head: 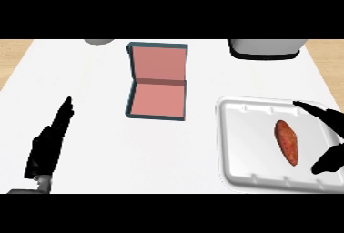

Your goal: Pick the sweet potato from the tray and place it in the cardboard box

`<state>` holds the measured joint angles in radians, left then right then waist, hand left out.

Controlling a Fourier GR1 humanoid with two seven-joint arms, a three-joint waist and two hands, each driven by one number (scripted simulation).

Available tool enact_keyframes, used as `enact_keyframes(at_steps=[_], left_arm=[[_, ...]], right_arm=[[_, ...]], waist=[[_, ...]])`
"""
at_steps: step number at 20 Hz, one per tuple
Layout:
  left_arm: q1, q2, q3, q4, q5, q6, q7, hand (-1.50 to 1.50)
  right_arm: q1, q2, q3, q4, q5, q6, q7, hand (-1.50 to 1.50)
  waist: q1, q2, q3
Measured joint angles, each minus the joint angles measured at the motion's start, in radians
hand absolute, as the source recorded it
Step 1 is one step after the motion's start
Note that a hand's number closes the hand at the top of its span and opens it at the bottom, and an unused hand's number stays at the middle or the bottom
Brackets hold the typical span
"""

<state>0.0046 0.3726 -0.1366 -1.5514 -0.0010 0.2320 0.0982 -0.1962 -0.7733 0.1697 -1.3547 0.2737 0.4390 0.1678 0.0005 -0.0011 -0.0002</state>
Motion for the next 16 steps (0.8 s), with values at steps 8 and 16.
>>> enact_keyframes(at_steps=[8,16], left_arm=[[-0.006,-0.042,0.032,-0.003,-0.043,-0.030,0.014,0.00],[0.007,-0.070,0.081,0.000,-0.075,-0.083,-0.006,0.00]], right_arm=[[0.009,0.085,-0.030,0.064,0.130,0.003,-0.020,-1.50],[0.013,0.148,-0.082,0.125,0.239,0.002,-0.095,-1.50]], waist=[[0.002,0.001,0.000],[0.002,0.001,0.000]])
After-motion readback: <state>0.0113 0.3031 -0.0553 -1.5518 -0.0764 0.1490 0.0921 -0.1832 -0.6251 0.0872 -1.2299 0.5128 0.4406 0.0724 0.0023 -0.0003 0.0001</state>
